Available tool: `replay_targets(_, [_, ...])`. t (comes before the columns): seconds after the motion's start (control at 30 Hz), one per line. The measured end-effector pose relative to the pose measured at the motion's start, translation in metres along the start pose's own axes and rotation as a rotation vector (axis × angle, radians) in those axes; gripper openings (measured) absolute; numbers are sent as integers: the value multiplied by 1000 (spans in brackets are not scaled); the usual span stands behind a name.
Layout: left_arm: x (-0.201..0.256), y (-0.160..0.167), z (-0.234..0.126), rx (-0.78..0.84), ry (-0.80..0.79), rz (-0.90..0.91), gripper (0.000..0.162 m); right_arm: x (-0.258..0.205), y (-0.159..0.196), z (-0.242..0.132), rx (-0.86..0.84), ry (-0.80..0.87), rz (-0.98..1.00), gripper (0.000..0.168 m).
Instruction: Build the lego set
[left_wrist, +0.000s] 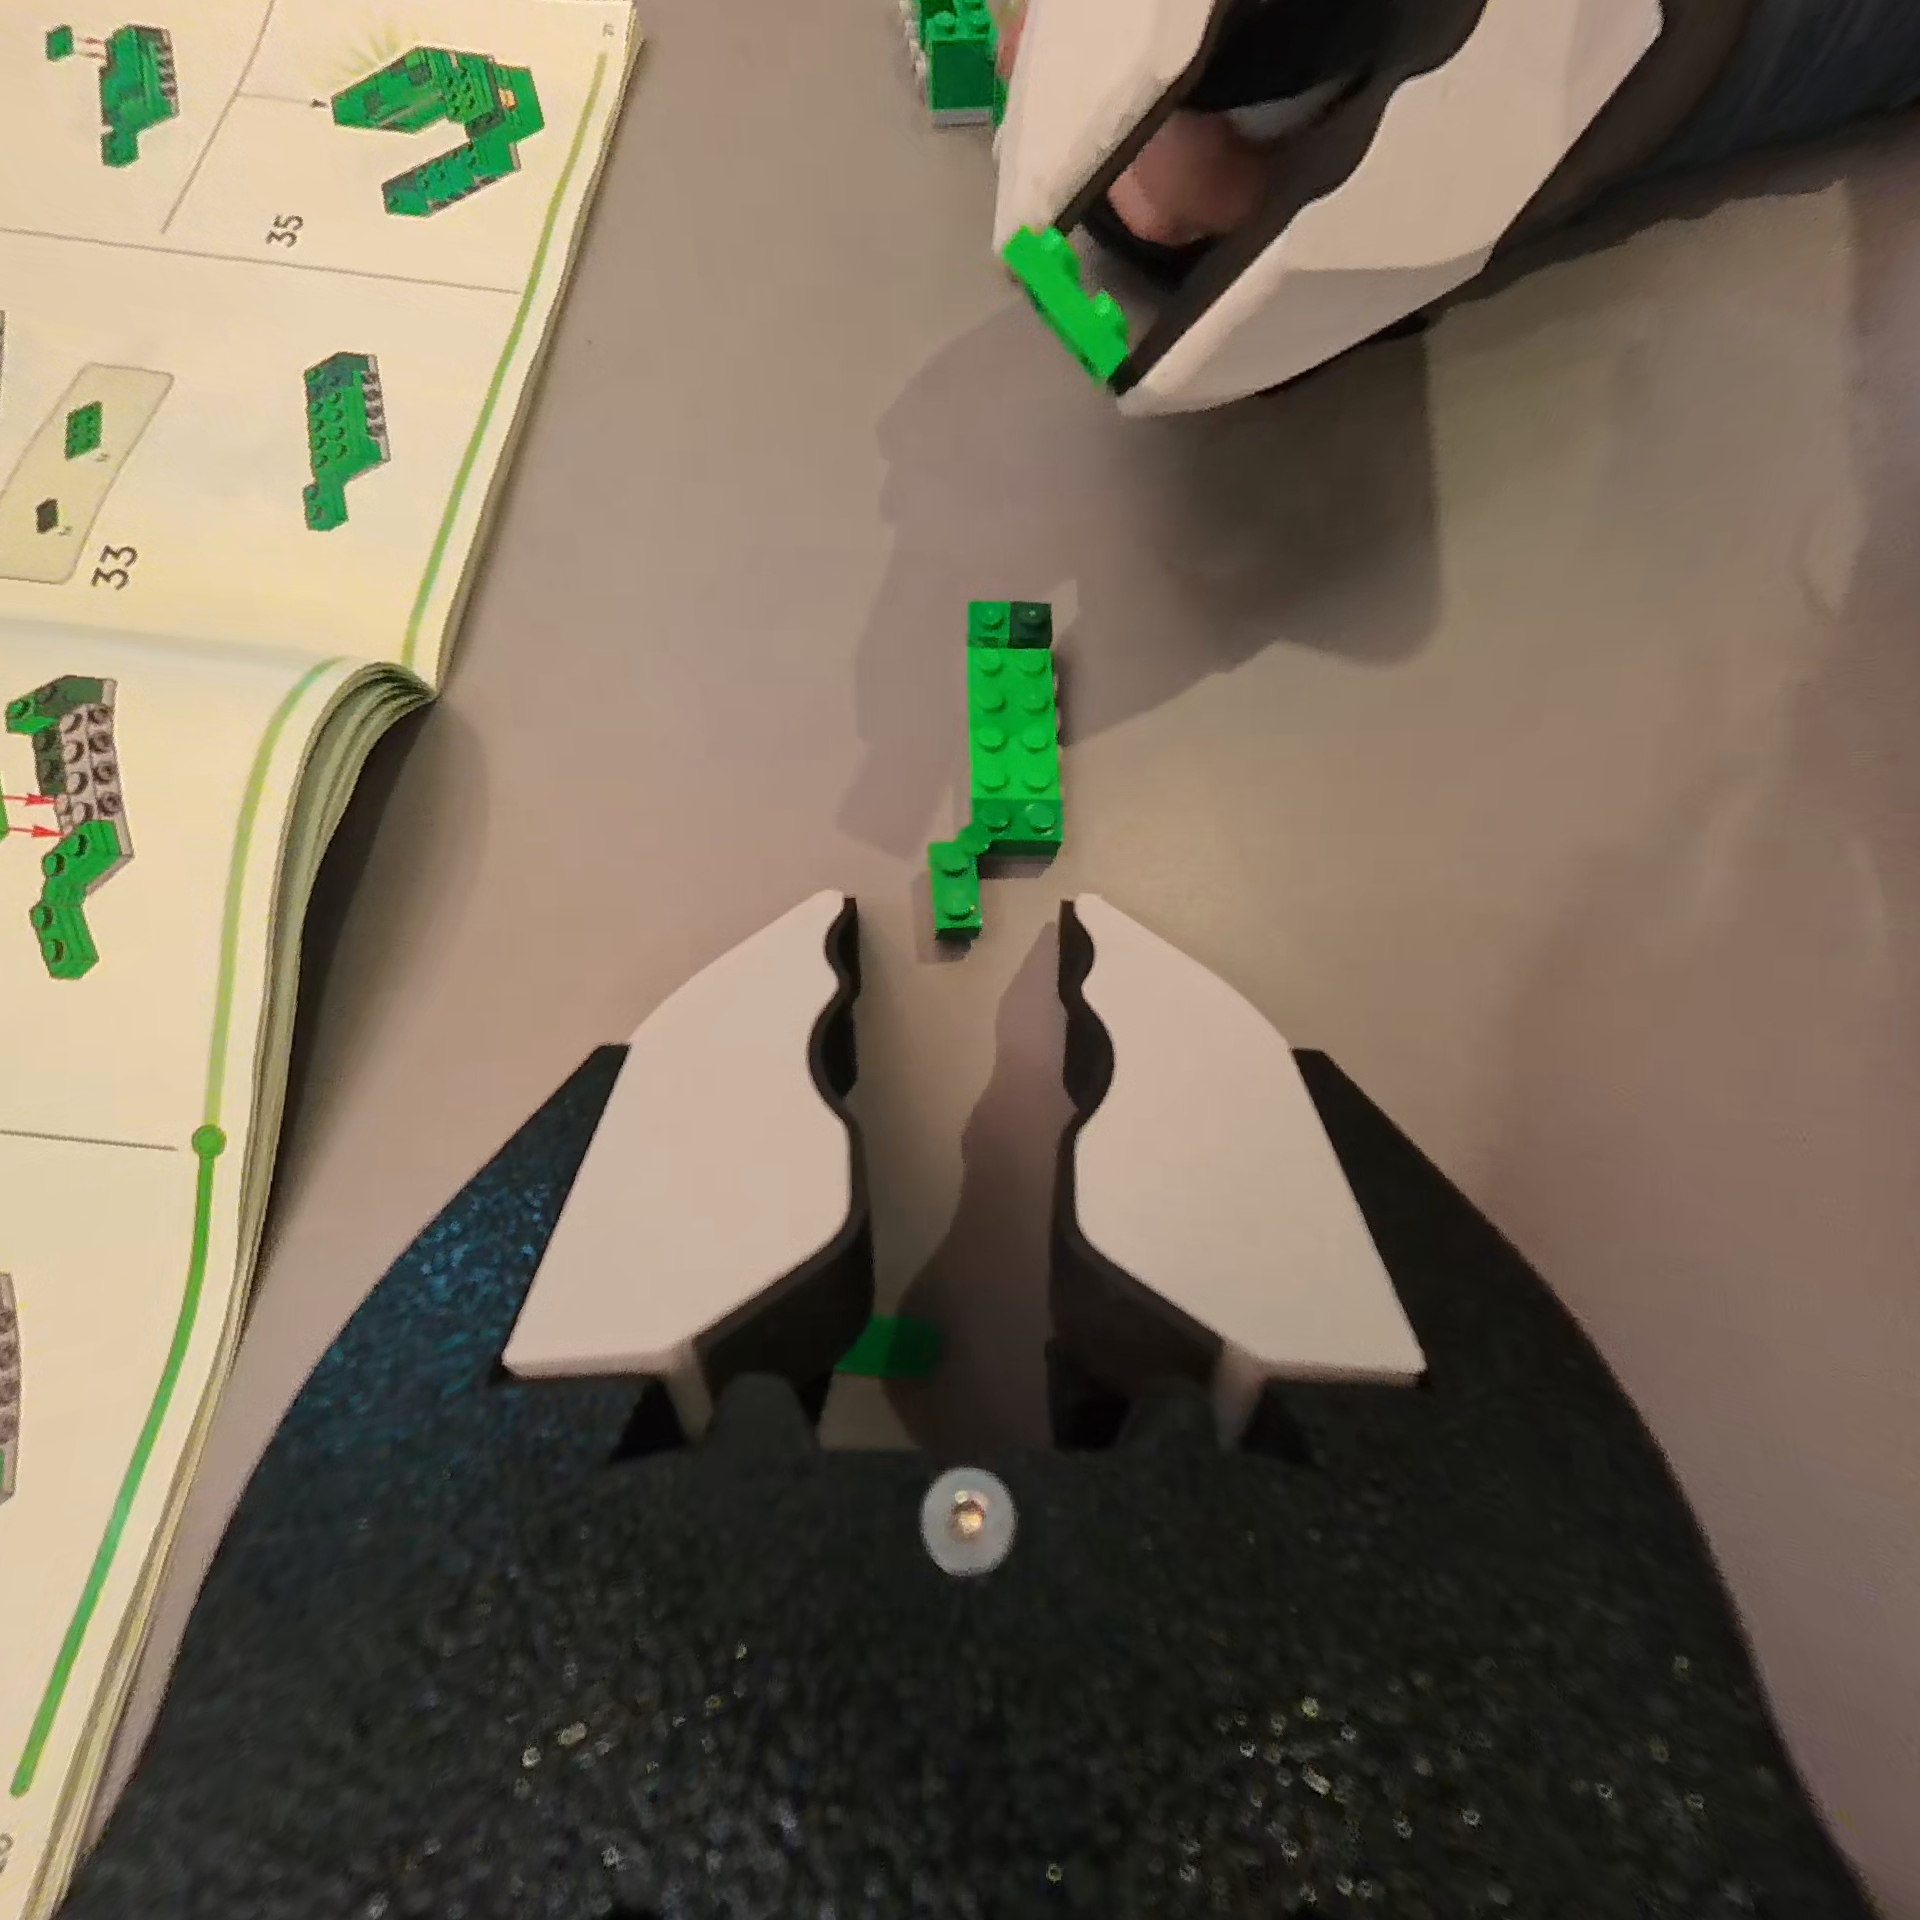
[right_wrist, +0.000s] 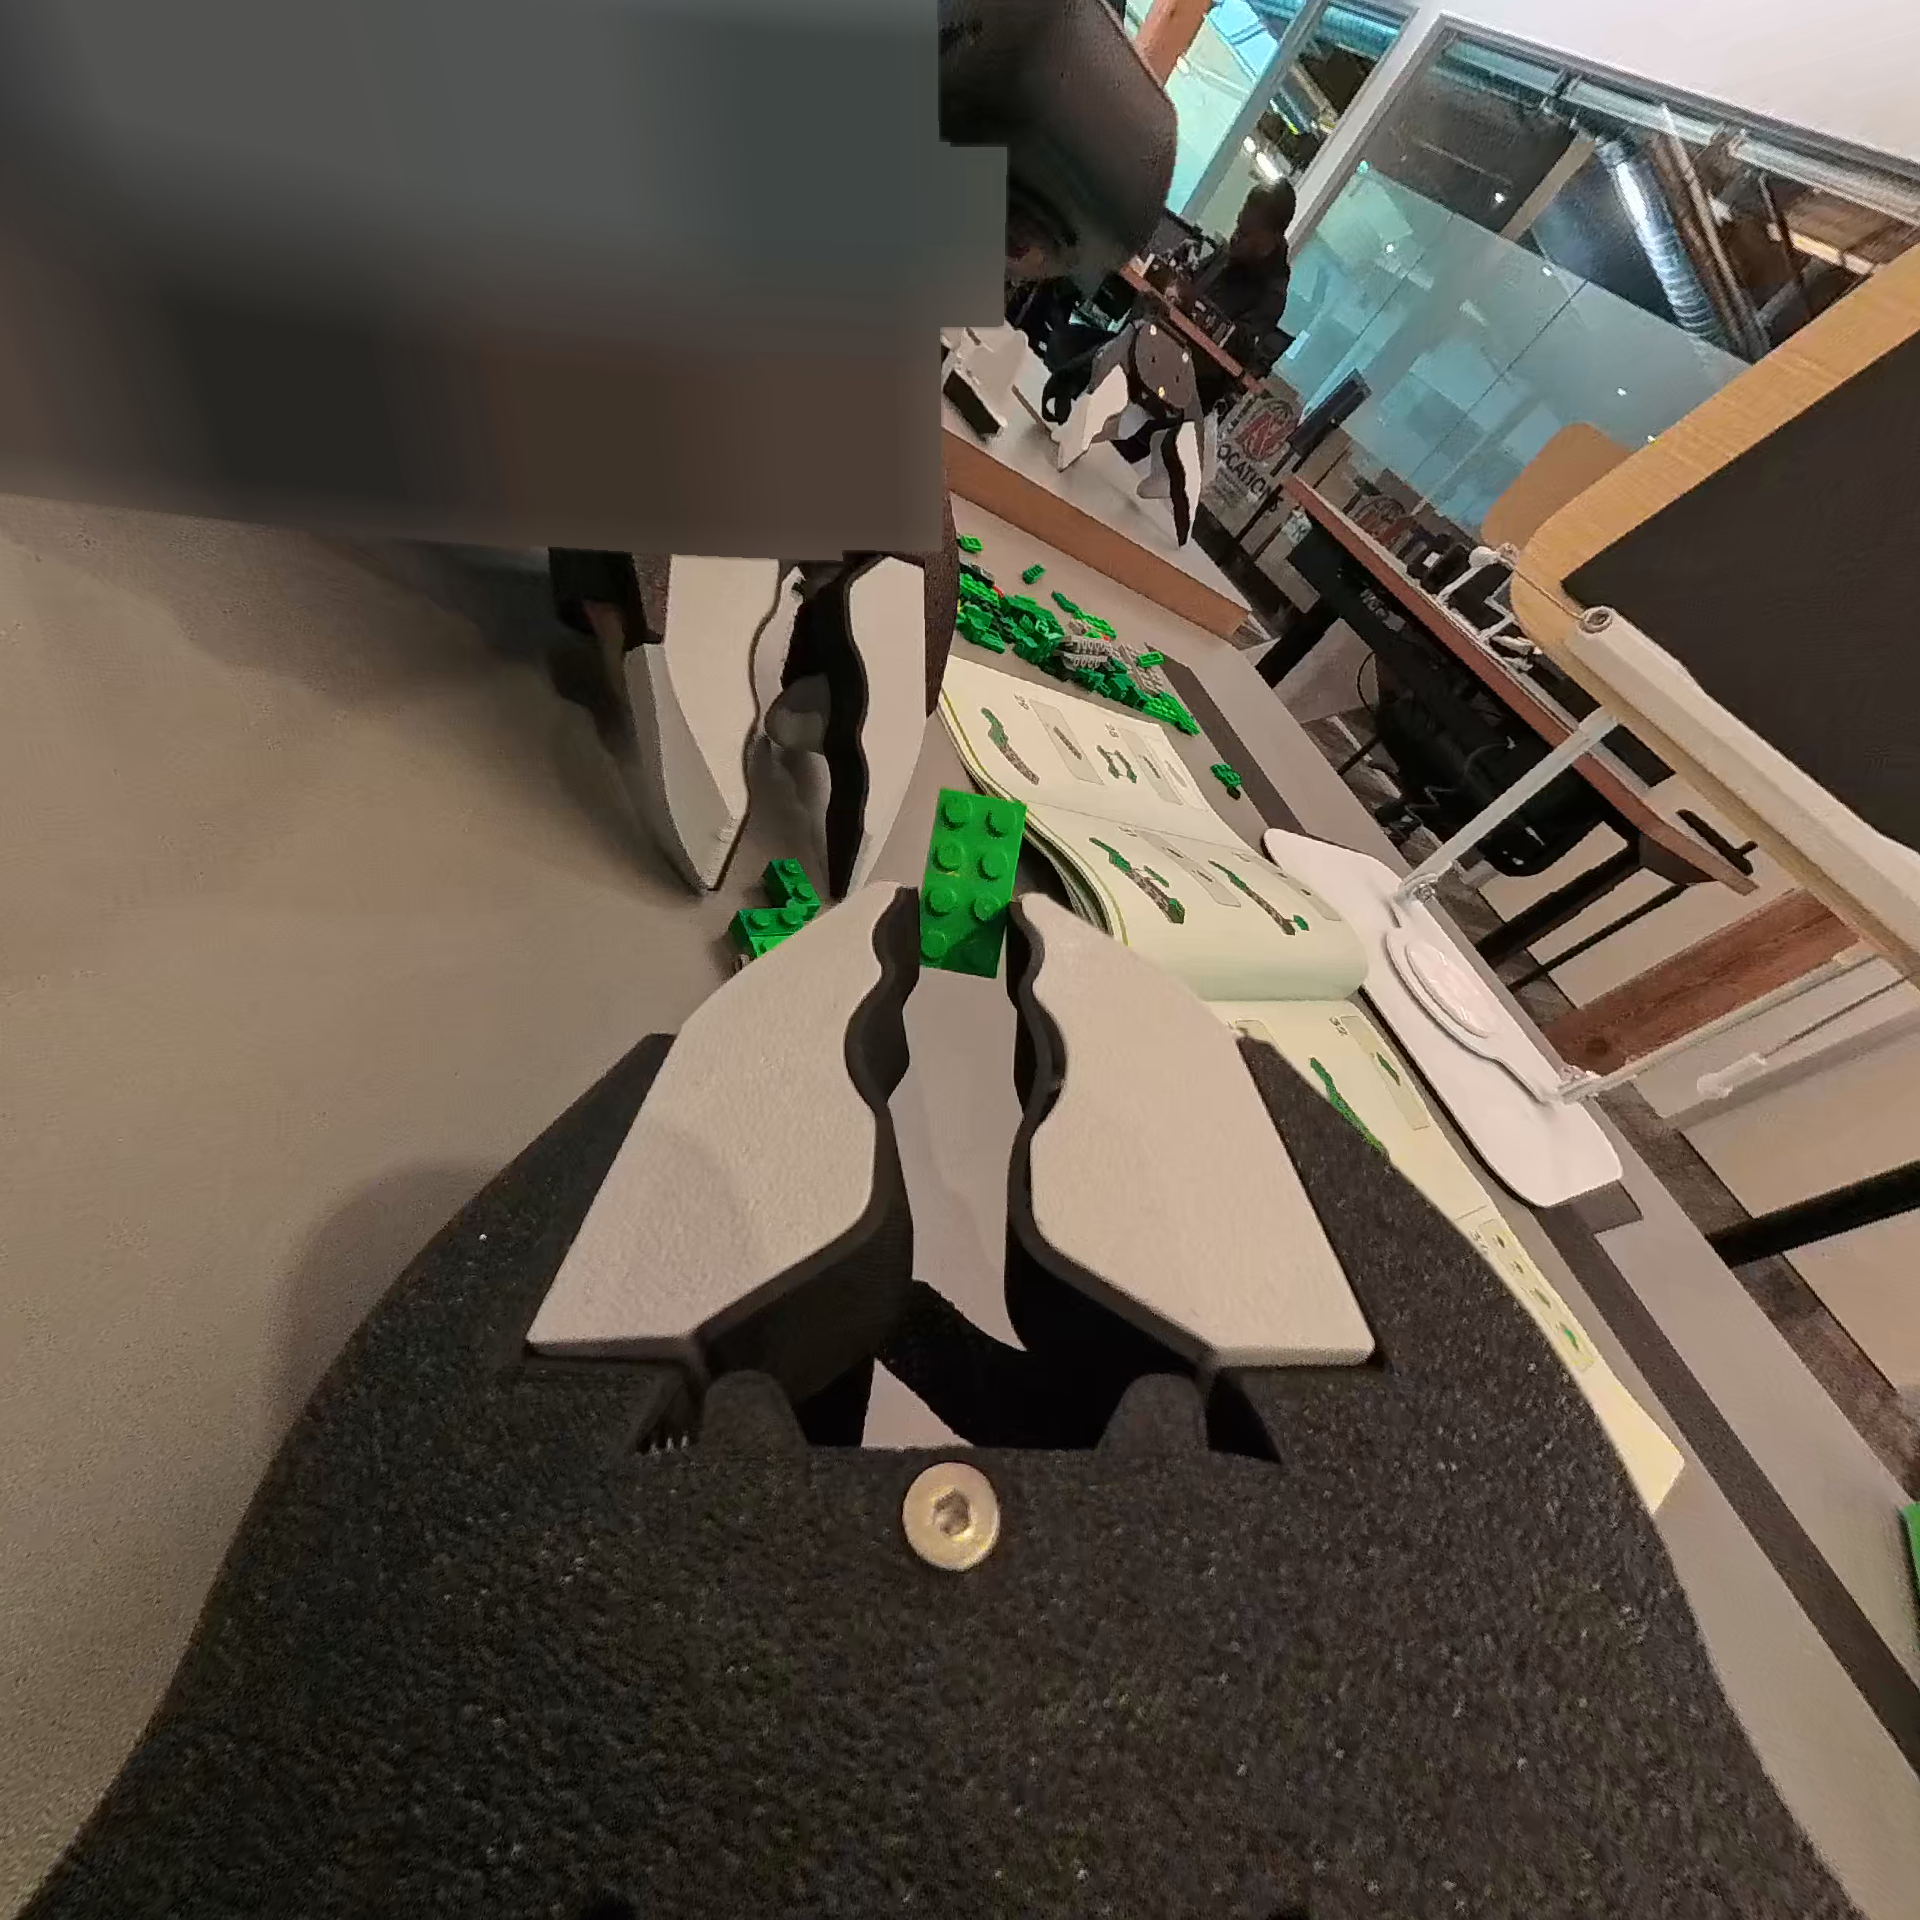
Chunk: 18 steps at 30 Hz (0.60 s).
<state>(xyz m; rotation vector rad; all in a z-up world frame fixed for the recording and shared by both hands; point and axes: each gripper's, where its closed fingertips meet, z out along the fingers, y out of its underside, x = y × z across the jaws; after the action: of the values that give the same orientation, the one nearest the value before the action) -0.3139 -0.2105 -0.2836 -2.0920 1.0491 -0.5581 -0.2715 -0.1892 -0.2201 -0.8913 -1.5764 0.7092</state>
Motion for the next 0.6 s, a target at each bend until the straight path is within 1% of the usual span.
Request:
replay_targets(0.17, [0, -1, 2, -4, -18, 18, 33, 3, 1, 0, -5, 11, 17, 15])
replay_targets(0.27, [1, -3, 5, -8, -35, 42, 29, 3, 2, 0, -9, 11, 15, 15])
replay_targets(0.33, [3, -4, 7, -8, -30, 53, 23, 2, 2, 1, -10, 10, 11, 15])
replay_targets(0.4, [3, -5, 8, -9, -36, 57, 11, 2, 2, 1, -10, 10, 10, 15])
replay_targets(0.43, [3, -5, 8, -9, -39, 60, 10, 2, 2, 1, -11, 10, 11, 15])
replay_targets(0.6, [4, -5, 7, -6, -63, 103, 9, 2, 2, 0, -10, 9, 12, 15])
